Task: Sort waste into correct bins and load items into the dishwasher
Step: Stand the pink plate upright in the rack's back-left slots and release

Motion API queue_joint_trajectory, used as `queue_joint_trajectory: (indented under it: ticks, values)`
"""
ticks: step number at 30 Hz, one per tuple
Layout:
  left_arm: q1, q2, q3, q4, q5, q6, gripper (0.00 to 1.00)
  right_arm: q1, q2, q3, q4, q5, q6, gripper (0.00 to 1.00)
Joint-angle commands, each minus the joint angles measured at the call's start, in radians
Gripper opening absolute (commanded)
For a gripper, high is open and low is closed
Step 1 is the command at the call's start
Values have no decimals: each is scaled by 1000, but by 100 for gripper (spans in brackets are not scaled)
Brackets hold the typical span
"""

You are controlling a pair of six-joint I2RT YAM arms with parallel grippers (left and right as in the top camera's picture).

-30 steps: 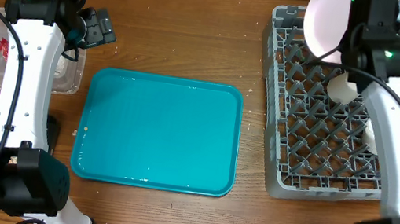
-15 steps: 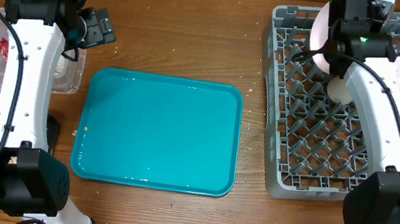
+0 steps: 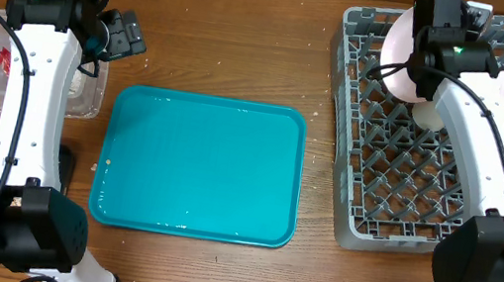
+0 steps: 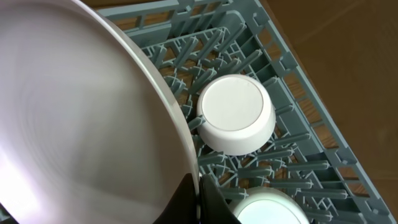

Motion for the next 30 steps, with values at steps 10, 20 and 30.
queue_joint_trajectory:
  ticks: [10,20,30]
  values:
    - [-6,-5,9,0,8,19,100,23,-10,10,-34,-5,24,4]
    - [-6,-5,9,0,8,19,100,108,-14,22,-75,-13,40,100]
    - [-6,-5,9,0,8,19,100,117,-51,283,-338,-204,232,100]
